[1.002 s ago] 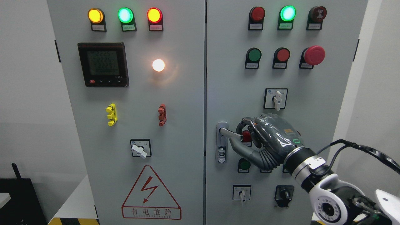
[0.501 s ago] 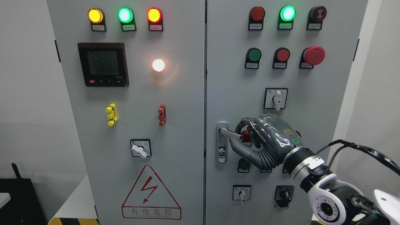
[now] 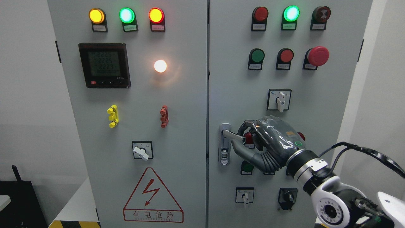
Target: Release door handle
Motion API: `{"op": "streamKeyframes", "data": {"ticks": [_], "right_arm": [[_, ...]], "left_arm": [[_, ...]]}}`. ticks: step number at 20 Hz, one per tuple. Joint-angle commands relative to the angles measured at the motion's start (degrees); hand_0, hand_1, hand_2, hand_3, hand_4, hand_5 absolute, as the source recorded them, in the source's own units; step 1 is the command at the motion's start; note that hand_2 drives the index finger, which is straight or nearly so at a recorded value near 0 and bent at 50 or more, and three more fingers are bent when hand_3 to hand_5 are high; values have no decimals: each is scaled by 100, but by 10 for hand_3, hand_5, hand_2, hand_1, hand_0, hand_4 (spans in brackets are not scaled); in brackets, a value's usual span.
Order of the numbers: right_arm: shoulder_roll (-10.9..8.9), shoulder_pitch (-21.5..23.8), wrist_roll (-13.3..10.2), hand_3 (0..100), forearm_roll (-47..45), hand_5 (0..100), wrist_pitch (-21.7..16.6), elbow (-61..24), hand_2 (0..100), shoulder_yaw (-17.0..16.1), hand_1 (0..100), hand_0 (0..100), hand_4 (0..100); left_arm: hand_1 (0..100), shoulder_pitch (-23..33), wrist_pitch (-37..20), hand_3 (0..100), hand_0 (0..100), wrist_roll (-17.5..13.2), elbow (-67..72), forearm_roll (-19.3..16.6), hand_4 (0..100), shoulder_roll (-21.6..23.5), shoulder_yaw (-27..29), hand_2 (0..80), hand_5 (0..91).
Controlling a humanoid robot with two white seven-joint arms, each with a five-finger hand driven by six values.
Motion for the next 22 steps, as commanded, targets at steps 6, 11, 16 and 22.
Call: {"op": "streamKeyframes", "data": {"ticks": [6, 11, 16, 22], "right_arm": [[10, 14, -3, 1000, -27, 1000, -20, 14, 472, -7, 222, 532, 1000], [10, 31, -3, 1000, -27, 1000, -20, 5, 476, -7, 225, 531, 1000], [10, 40, -3, 1000, -27, 1000, -20, 14, 480, -7, 227, 531, 1000], [10, 67, -3, 1000, -18, 1000, -20, 5, 487, -16, 232, 529, 1000]], "left_arm": [[389, -18, 1, 0, 120, -2, 53, 0, 0, 0, 9, 0, 0], [389, -18, 1, 0, 120, -2, 53, 0, 0, 0, 9, 0, 0], [389, -18, 1, 0, 120, -2, 53, 0, 0, 0, 9, 0, 0], [389, -18, 1, 0, 120, -2, 53, 0, 0, 0, 9, 0, 0]]}}
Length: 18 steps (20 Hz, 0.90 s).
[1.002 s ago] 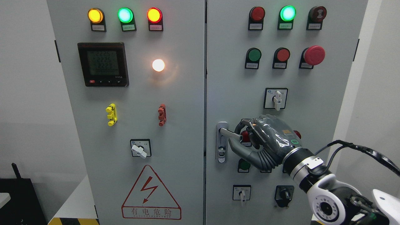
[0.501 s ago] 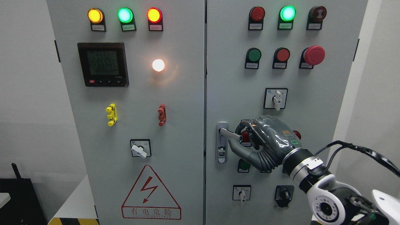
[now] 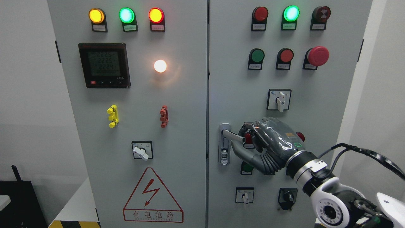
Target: Release door handle
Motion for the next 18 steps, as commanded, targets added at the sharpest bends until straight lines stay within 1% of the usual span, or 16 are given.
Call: {"op": "streamKeyframes", "data": {"ticks": [1, 18], "right_arm": [[1, 23, -9, 1000, -1, 1000, 0, -1, 492, -9, 234, 528, 1000], [1, 67, -18, 1000, -1, 1000, -35, -27, 530, -9, 238, 533, 1000]], "left_arm": [[389, -18, 1, 0, 120, -2, 53, 0, 0, 0, 9, 0, 0], [389, -9, 1, 0, 120, -2, 53, 0, 0, 0, 9, 0, 0]]}}
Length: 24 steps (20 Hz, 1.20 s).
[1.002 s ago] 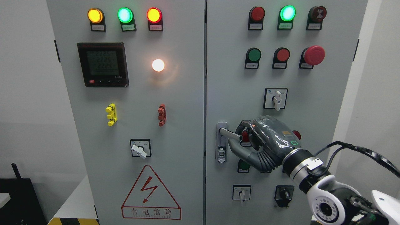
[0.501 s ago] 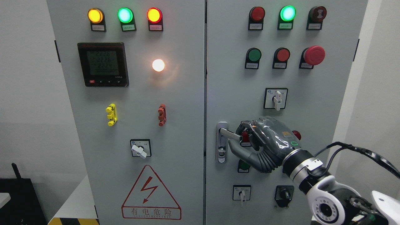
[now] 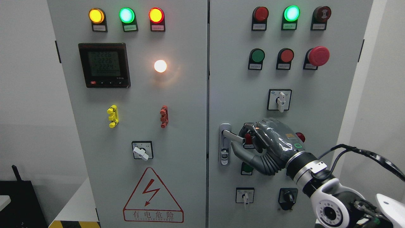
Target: Release door handle
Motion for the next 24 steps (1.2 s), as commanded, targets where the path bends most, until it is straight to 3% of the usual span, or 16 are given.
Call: {"op": "streamKeyframes", "data": {"ticks": [1, 24], "right_arm": [[0, 19, 31, 1000, 0, 1000, -9, -20, 533, -1, 239, 534, 1000], [0, 10, 14, 1000, 9, 1000, -26, -37, 579, -10, 248, 542, 1000]], "left_arm": [[389, -17, 1, 0, 120, -2, 53, 0, 0, 0, 9, 0, 0], [389, -18, 1, 0, 120, -2, 53, 0, 0, 0, 9, 0, 0]]}}
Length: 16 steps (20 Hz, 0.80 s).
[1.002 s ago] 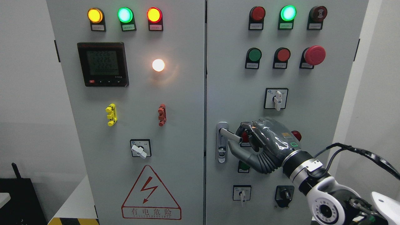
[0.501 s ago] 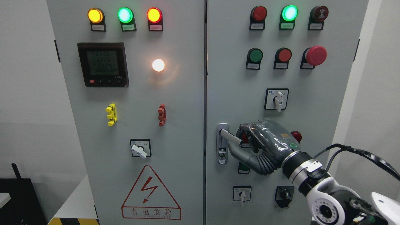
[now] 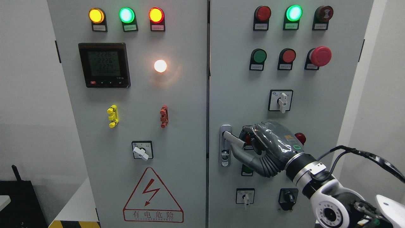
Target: Release door handle
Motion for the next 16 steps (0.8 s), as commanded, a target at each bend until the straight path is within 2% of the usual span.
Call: {"op": "streamKeyframes", "data": {"ticks": [1, 16], "right_arm": [[0, -7, -29, 1000, 5, 1000, -2, -12, 584, -4, 248, 542, 1000], [0, 81, -38, 1000, 5, 1000, -2, -38, 619, -22, 261, 545, 1000]], "left_arm": [[389, -18, 2, 0, 120, -2, 53, 0, 0, 0, 9, 0, 0], [389, -18, 2, 0, 120, -2, 53, 0, 0, 0, 9, 0, 0]]}}
